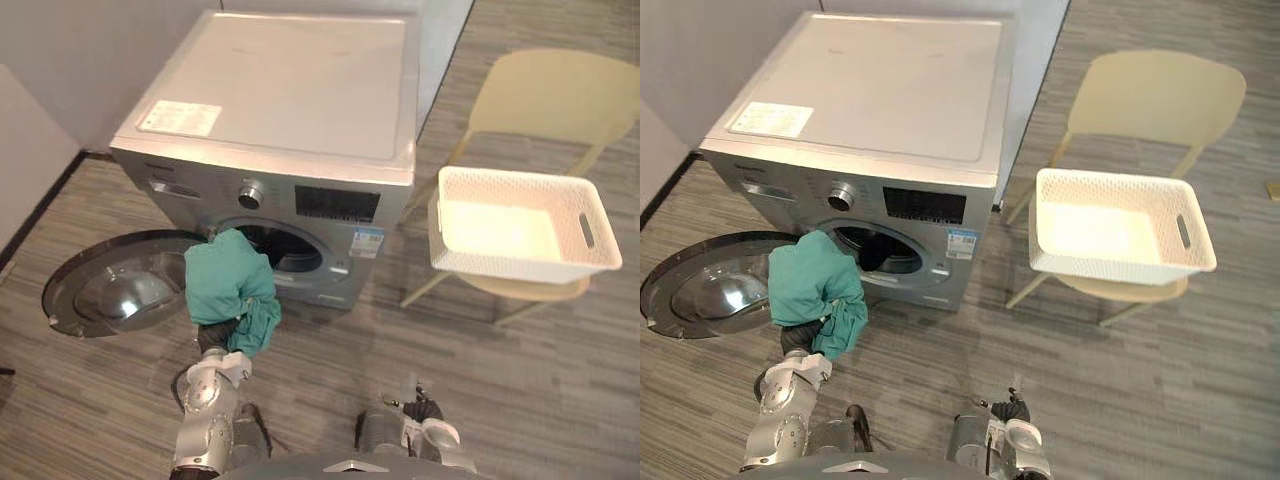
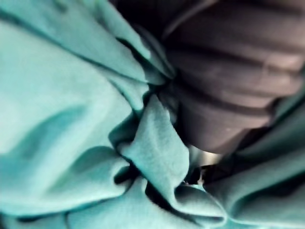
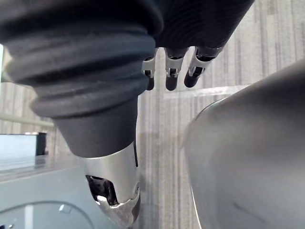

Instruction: Pick up the laundry basket with both hands and put the clothes into the washing machine.

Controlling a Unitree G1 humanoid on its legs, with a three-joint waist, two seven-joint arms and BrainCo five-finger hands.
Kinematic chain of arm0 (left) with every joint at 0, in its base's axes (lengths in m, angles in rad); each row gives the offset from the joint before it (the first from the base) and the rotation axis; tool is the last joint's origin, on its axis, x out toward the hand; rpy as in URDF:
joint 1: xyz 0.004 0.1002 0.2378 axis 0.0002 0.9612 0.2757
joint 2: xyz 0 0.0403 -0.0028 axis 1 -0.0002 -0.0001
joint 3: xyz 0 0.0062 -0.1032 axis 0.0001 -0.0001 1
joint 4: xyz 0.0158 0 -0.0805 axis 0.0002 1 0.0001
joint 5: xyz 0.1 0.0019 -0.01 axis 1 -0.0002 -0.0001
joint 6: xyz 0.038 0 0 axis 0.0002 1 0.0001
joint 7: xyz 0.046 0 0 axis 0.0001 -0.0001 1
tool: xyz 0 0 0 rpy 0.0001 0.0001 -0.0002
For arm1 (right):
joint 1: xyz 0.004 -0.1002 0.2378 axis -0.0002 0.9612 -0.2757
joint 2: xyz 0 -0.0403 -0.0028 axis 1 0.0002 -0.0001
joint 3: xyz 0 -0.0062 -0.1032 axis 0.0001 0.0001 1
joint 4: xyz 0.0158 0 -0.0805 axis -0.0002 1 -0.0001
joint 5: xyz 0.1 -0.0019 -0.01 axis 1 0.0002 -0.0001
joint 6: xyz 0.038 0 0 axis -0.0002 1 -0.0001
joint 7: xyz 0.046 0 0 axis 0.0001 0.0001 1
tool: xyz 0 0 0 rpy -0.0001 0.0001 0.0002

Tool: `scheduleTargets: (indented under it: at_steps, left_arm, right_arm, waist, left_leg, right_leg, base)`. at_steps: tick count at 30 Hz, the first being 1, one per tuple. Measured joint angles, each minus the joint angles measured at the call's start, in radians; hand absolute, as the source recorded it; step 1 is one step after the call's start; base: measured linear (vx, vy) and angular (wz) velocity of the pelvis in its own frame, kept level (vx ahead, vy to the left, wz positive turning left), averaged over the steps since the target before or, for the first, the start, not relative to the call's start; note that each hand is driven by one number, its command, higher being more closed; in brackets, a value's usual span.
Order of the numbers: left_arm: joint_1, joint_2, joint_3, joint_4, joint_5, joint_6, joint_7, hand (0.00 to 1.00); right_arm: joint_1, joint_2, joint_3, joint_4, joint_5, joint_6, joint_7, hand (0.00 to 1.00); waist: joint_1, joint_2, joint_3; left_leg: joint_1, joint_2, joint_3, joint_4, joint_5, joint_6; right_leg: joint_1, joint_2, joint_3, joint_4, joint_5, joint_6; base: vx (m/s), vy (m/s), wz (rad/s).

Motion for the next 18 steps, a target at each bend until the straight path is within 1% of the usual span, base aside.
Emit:
scheduleTargets:
  at_steps: [1, 2, 3, 4, 5, 6, 7, 8, 9, 10, 11, 13, 14, 15, 16, 18]
  left_arm:
    - [-0.01, -0.001, 0.006, 0.0, 0.0, 0.0, 0.001, 1.0]
    - [-0.041, -0.001, 0.021, 0.0, -0.006, -0.002, 0.012, 1.0]
    - [-0.057, -0.002, 0.022, 0.0, -0.016, -0.003, 0.019, 1.0]
    - [-0.097, -0.003, 0.028, -0.002, -0.042, -0.01, 0.027, 1.0]
    - [-0.12, -0.003, 0.037, -0.002, -0.05, -0.015, 0.035, 1.0]
    - [-0.17, -0.006, 0.061, -0.002, -0.068, -0.019, 0.056, 1.0]
    - [-0.224, -0.017, 0.085, -0.002, -0.082, -0.023, 0.084, 1.0]
    - [-0.252, -0.016, 0.093, -0.003, -0.087, -0.024, 0.089, 1.0]
    - [-0.327, -0.014, 0.119, -0.002, -0.099, -0.028, 0.115, 1.0]
    - [-0.356, -0.018, 0.132, -0.002, -0.107, -0.032, 0.131, 1.0]
    - [-0.409, -0.034, 0.17, -0.002, -0.124, -0.041, 0.165, 1.0]
    - [-0.508, -0.067, 0.22, 0.0, -0.155, -0.055, 0.217, 1.0]
    - [-0.574, -0.08, 0.245, 0.004, -0.175, -0.068, 0.245, 1.0]
    - [-0.603, -0.085, 0.252, 0.011, -0.177, -0.073, 0.257, 1.0]
    - [-0.687, -0.079, 0.254, 0.047, -0.195, -0.082, 0.281, 1.0]
    - [-0.813, -0.049, 0.258, 0.131, -0.222, -0.082, 0.312, 1.0]
  right_arm:
    - [-0.011, -0.002, 0.005, -0.008, 0.0, 0.0, -0.007, 0.0]
    - [-0.037, -0.009, 0.028, -0.036, 0.005, 0.0, -0.02, 0.0]
    - [-0.057, -0.014, 0.045, -0.054, 0.014, 0.003, -0.028, 0.0]
    - [-0.074, -0.018, 0.086, -0.103, 0.028, 0.007, -0.039, 0.0]
    - [-0.082, -0.015, 0.114, -0.134, 0.036, 0.007, -0.047, 0.0]
    - [-0.1, 0.002, 0.168, -0.188, 0.062, 0.004, -0.064, 0.0]
    - [-0.103, 0.014, 0.212, -0.254, 0.083, -0.006, -0.082, 0.0]
    - [-0.109, 0.028, 0.235, -0.285, 0.101, -0.007, -0.086, 0.0]
    - [-0.123, 0.042, 0.302, -0.37, 0.149, -0.025, -0.096, 0.0]
    - [-0.125, 0.045, 0.33, -0.405, 0.171, -0.037, -0.097, 0.0]
    - [-0.126, 0.05, 0.377, -0.468, 0.21, -0.06, -0.098, 0.0]
    - [-0.141, 0.052, 0.43, -0.519, 0.28, -0.095, -0.097, 0.0]
    - [-0.145, 0.053, 0.454, -0.547, 0.336, -0.114, -0.094, 0.0]
    - [-0.145, 0.053, 0.462, -0.555, 0.358, -0.123, -0.093, 0.0]
    - [-0.145, 0.048, 0.492, -0.574, 0.435, -0.147, -0.085, 0.0]
    - [-0.145, 0.049, 0.532, -0.584, 0.571, -0.183, -0.044, 0.0]
  waist:
    - [-0.002, 0.003, 0.018]
    - [0.001, 0.009, 0.05]
    - [0.002, 0.008, 0.06]
    - [0.008, 0.004, 0.09]
    - [0.01, -0.002, 0.108]
    - [0.008, -0.009, 0.145]
    - [0.004, -0.01, 0.176]
    - [0.003, -0.009, 0.189]
    - [0.0, -0.009, 0.23]
    - [0.0, -0.008, 0.245]
    - [0.0, -0.009, 0.258]
    - [-0.007, -0.009, 0.289]
    - [-0.008, -0.013, 0.31]
    - [-0.009, -0.016, 0.315]
    - [-0.013, -0.02, 0.332]
    - [-0.024, -0.029, 0.344]
  left_leg:
    - [-0.013, 0.005, 0.016, 0.019, -0.011, 0.005]
    - [-0.062, 0.022, 0.052, 0.061, -0.03, 0.019]
    - [-0.084, 0.026, 0.065, 0.067, -0.033, 0.023]
    - [-0.13, 0.04, 0.092, 0.085, -0.035, 0.03]
    - [-0.153, 0.05, 0.1, 0.101, -0.035, 0.033]
    - [-0.201, 0.069, 0.101, 0.136, -0.039, 0.039]
    - [-0.255, 0.087, 0.09, 0.165, -0.04, 0.041]
    - [-0.278, 0.095, 0.083, 0.178, -0.04, 0.041]
    - [-0.326, 0.116, 0.066, 0.203, -0.039, 0.04]
    - [-0.346, 0.121, 0.056, 0.212, -0.038, 0.038]
    - [-0.397, 0.131, 0.041, 0.225, -0.034, 0.035]
    - [-0.458, 0.139, 0.022, 0.247, -0.031, 0.034]
    - [-0.491, 0.146, 0.013, 0.263, -0.03, 0.035]
    - [-0.511, 0.147, 0.009, 0.27, -0.031, 0.035]
    - [-0.549, 0.149, -0.008, 0.288, -0.031, 0.035]
    - [-0.625, 0.16, -0.035, 0.323, -0.032, 0.036]
  right_leg:
    - [-0.017, 0.005, 0.016, -0.001, 0.007, 0.004]
    - [-0.076, 0.011, 0.046, -0.012, 0.032, 0.002]
    - [-0.106, 0.007, 0.037, -0.015, 0.036, -0.002]
    - [-0.158, -0.021, -0.005, -0.018, 0.057, -0.031]
    - [-0.182, -0.031, -0.025, -0.022, 0.079, -0.031]
    - [-0.221, -0.036, -0.046, -0.023, 0.127, -0.01]
    - [-0.264, -0.029, -0.054, -0.012, 0.136, 0.004]
    - [-0.281, -0.025, -0.06, -0.004, 0.138, 0.004]
    - [-0.32, -0.019, -0.074, 0.023, 0.136, 0.0]
    - [-0.337, -0.014, -0.077, 0.033, 0.134, -0.003]
    - [-0.383, -0.009, -0.086, 0.052, 0.131, -0.009]
    - [-0.434, -0.008, -0.099, 0.082, 0.128, -0.014]
    - [-0.465, -0.008, -0.103, 0.101, 0.126, -0.016]
    - [-0.483, -0.008, -0.104, 0.111, 0.126, -0.017]
    - [-0.519, -0.009, -0.107, 0.137, 0.125, -0.017]
    - [-0.577, -0.009, -0.122, 0.173, 0.124, -0.017]
  base:
    - [-0.22, 0.174, -0.74]
    - [-0.21, 0.166, -0.67]
    - [-0.24, 0.195, -0.84]
    - [-0.13, 0.124, -0.6]
    - [-0.14, 0.133, -0.61]
    - [-0.14, 0.046, -0.26]
    - [-0.13, 0.004, -0.11]
    - [-0.09, -0.073, 0.09]
    - [-0.03, -0.072, 0.06]
    - [-0.03, -0.102, 0.09]
    - [-0.01, -0.104, 0.1]
    - [0.01, -0.083, 0.13]
    - [0.04, -0.037, 0.09]
    - [0.04, -0.028, 0.09]
    - [0.01, -0.013, 0.11]
    - [0.0, -0.009, 0.13]
